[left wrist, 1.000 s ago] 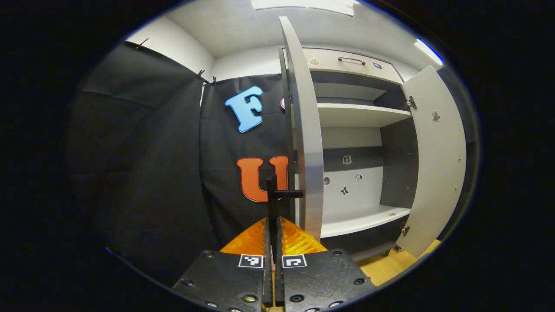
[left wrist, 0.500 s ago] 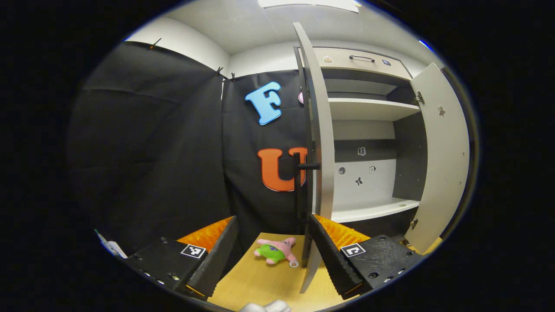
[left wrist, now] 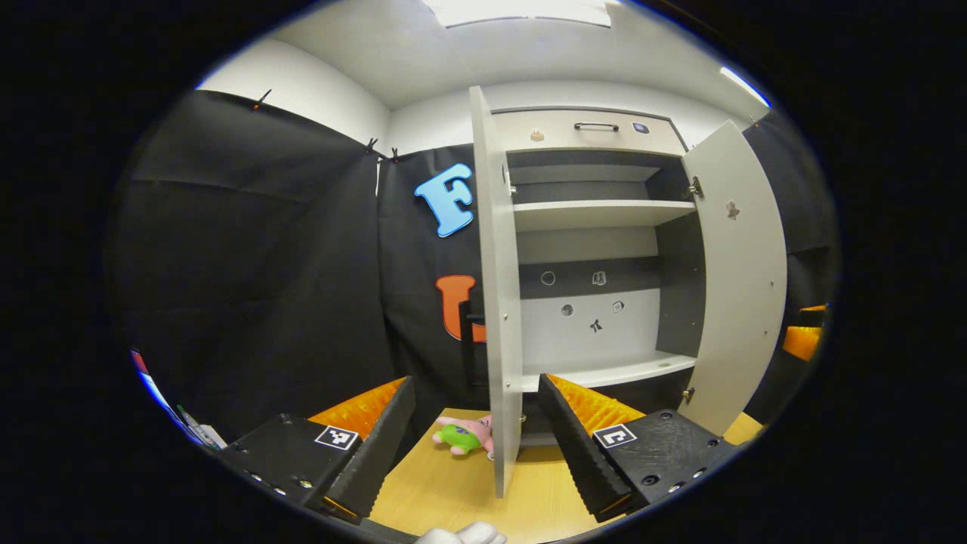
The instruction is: Open the right door of the double-door shoe cabinet with the right hand, and open the left door with the left hand.
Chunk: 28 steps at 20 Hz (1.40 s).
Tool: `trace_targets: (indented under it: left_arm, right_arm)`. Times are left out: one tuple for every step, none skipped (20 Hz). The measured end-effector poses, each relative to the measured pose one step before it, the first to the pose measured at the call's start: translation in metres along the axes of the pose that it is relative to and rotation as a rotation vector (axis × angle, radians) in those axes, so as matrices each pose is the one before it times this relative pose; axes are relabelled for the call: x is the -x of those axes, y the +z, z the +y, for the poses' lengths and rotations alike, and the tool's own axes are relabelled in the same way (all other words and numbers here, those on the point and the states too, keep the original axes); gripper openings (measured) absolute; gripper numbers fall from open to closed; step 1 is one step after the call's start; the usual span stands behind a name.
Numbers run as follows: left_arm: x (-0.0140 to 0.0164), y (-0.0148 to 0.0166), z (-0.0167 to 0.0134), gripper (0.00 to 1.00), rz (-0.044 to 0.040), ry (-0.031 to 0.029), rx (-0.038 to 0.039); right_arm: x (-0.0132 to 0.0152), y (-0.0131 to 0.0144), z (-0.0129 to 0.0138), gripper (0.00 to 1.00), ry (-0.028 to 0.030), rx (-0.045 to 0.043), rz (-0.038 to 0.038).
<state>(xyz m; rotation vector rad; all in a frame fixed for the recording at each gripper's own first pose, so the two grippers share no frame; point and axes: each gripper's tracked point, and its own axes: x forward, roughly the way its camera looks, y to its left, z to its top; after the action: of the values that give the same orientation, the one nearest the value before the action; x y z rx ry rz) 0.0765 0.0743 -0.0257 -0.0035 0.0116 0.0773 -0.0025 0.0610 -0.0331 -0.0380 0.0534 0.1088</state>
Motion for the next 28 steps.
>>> trace_targets:
  left_arm:
    - [0.00444, 0.00955, -0.00543, 0.96, -0.01466, -0.00690, 0.00330]
    - [0.00518, 0.00714, -0.00750, 0.96, -0.01569, -0.00685, -0.00685]
    - [0.00227, 0.00693, -0.00685, 0.96, -0.01679, -0.00367, -0.01453]
    - [0.00366, 0.00527, -0.00543, 0.96, -0.01553, -0.00203, -0.01792]
    - [0.00167, 0.00285, -0.00689, 0.97, -0.00958, -0.00174, -0.01781]
    - [0.00218, 0.00082, -0.00782, 0.97, -0.00684, -0.01145, -0.00702]
    - [0.00241, -0.00212, -0.01019, 0.97, 0.00438, -0.01529, 0.00074]
    - [0.00305, -0.00445, -0.00970, 0.97, 0.01098, -0.01813, 0.01092]
    - [0.00331, -0.00461, -0.01346, 0.96, 0.01130, -0.02569, 0.01780]
    - [0.00253, -0.00424, -0.01029, 0.96, 0.01284, -0.02434, 0.00933]
    - [-0.00144, -0.00414, -0.00509, 0.96, 0.00870, -0.00607, -0.00386]
    - [0.00062, -0.00390, -0.00097, 0.96, 0.00891, 0.00480, -0.00622]
    - [0.00025, -0.00269, -0.00170, 0.96, 0.00101, -0.00043, 0.00306]
    - [0.00156, -0.00327, -0.00427, 0.96, 0.00275, -0.00993, 0.01010]
    - [-0.00050, -0.00442, -0.00433, 0.96, 0.00702, -0.00968, 0.01137]
    - [0.00081, -0.00229, -0.00070, 0.96, 0.00561, -0.00209, 0.00617]
    - [-0.00057, -0.00279, -0.00149, 0.96, 0.00608, 0.00049, 0.00032]
    - [0.00078, -0.00166, -0.00148, 0.96, 0.00213, -0.00458, 0.00062]
    - [0.00167, -0.00276, -0.00427, 0.96, 0.00361, -0.00837, 0.00280]
    - [0.00183, -0.00178, -0.00199, 0.96, 0.00450, -0.00329, 0.00316]
    - [0.00063, -0.00195, -0.00107, 0.96, 0.00347, -0.00259, 0.00117]
    - [0.00004, 0.00082, -0.00043, 0.96, -0.00074, -0.00067, -0.00046]
    - [-0.00119, 0.00104, -0.00039, 0.96, -0.00353, 0.00040, -0.00043]
    - [-0.00092, 0.00049, -0.00057, 0.96, 0.00009, -0.00196, 0.00029]
    - [-0.00087, 0.00039, -0.00129, 0.96, -0.00137, 0.00089, 0.00279]
    - [0.00005, 0.00031, -0.00131, 0.96, -0.00043, -0.00257, 0.00263]
    - [-0.00065, -0.00061, -0.00158, 0.96, 0.00245, -0.00281, 0.00244]
    - [0.00031, 0.00074, -0.00015, 0.96, -0.00226, -0.00178, 0.00104]
  right_arm:
    - [0.00165, 0.00164, -0.00349, 1.00, -0.00737, -0.00534, -0.00412]
    - [0.00312, 0.00163, -0.00391, 1.00, -0.00811, -0.00235, -0.00238]
    - [0.00159, 0.00211, -0.00396, 1.00, -0.00964, -0.00033, -0.00511]
    - [0.00149, 0.00135, -0.00421, 1.00, -0.01080, 0.00205, -0.00406]
    - [0.00146, 0.00161, -0.00434, 1.00, -0.01223, 0.00259, -0.00118]
    - [0.00162, -0.00042, -0.00417, 1.00, -0.01082, 0.00037, -0.00121]
    - [0.00204, 0.00100, -0.00404, 1.00, -0.00861, -0.00323, -0.00444]
    - [0.00228, -0.00067, -0.00275, 1.00, -0.00872, -0.00379, -0.00119]
    - [0.00151, -0.00103, -0.00374, 1.00, -0.00801, -0.00245, 0.00088]
    - [0.00203, -0.00117, -0.00398, 1.00, -0.00875, -0.00229, 0.00191]
    - [0.00176, -0.00151, -0.00266, 1.00, -0.00768, -0.00356, 0.00272]
    - [0.00194, -0.00136, -0.00284, 1.00, -0.00489, -0.00239, 0.00225]
    - [0.00199, -0.00080, -0.00216, 1.00, -0.00293, -0.00059, 0.00206]
    - [0.00084, -0.00159, -0.00311, 1.00, -0.00890, 0.00022, 0.00205]
    - [0.00106, -0.00208, -0.00220, 1.00, -0.00434, 0.00021, 0.00322]
    - [0.00082, -0.00083, -0.00206, 1.00, -0.00451, 0.00041, 0.00226]
    - [0.00077, -0.00256, -0.00263, 1.00, -0.00606, 0.00172, 0.00450]
    - [0.00111, -0.00132, -0.00199, 1.00, -0.00451, -0.00060, 0.00268]
    - [0.00082, -0.00061, -0.00137, 1.00, -0.00257, -0.00405, 0.00089]
    - [-0.00024, -0.00041, -0.00130, 1.00, -0.00119, -0.00440, 0.00156]
    - [0.00020, -0.00097, -0.00001, 1.00, 0.00122, -0.00251, 0.00198]
    - [-0.00035, 0.00057, 0.00021, 1.00, 0.00049, -0.00105, -0.00022]
    - [-0.00037, 0.00056, -0.00002, 1.00, -0.00038, 0.00071, -0.00363]
    - [-0.00099, 0.00071, 0.00008, 1.00, -0.00143, 0.00219, -0.00071]
    - [0.00027, 0.00058, 0.00064, 1.00, 0.00031, 0.00051, -0.00096]
    - [0.00004, 0.00104, 0.00135, 1.00, 0.00259, 0.00032, -0.00382]
    - [0.00054, 0.00066, 0.00081, 1.00, 0.00177, 0.00082, -0.00356]
    - [0.00001, 0.00073, 0.00104, 1.00, 0.00138, 0.00225, -0.00180]
